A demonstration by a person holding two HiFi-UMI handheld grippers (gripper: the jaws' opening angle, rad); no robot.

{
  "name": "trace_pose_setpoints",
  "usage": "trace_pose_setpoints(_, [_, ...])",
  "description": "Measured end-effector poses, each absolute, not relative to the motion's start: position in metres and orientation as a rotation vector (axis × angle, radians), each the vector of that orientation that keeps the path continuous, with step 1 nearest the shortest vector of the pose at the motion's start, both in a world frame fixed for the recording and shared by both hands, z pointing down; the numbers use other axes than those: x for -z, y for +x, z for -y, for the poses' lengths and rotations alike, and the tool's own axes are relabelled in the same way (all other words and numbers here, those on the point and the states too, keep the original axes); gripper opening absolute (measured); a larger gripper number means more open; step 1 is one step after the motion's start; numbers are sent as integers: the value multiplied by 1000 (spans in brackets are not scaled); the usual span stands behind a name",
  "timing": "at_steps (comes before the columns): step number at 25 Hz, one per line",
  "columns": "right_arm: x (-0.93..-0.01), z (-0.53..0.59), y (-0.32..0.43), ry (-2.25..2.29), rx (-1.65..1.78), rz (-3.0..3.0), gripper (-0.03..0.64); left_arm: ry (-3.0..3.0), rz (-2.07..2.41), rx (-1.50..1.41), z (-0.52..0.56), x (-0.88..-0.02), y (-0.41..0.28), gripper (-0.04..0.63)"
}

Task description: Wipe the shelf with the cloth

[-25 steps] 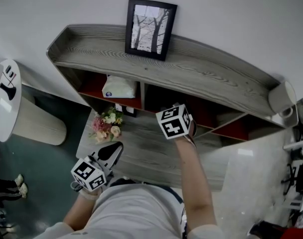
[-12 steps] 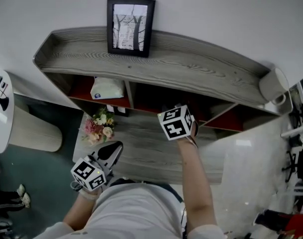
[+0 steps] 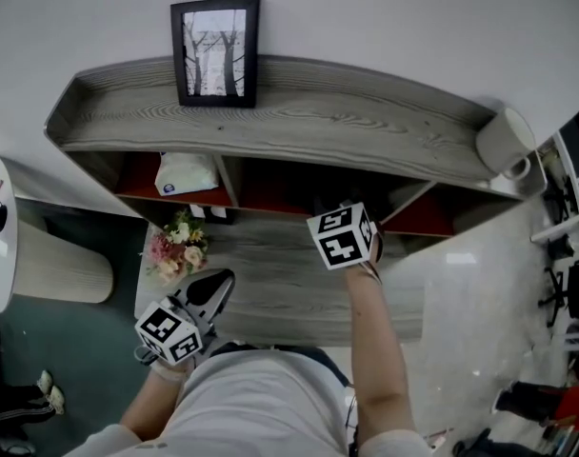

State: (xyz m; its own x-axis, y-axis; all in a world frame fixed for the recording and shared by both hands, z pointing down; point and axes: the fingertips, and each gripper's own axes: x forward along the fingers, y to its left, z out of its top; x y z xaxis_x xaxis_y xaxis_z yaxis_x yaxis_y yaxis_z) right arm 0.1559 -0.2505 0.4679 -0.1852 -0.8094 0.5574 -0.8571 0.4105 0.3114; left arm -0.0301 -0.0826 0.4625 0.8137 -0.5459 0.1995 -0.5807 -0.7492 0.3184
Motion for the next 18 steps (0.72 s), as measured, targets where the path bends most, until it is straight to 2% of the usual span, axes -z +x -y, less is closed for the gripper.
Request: trace_pose_setpoints(18, [-467, 214, 214, 1573, -144, 1871, 97, 2680, 701, -145, 81, -462, -2, 17])
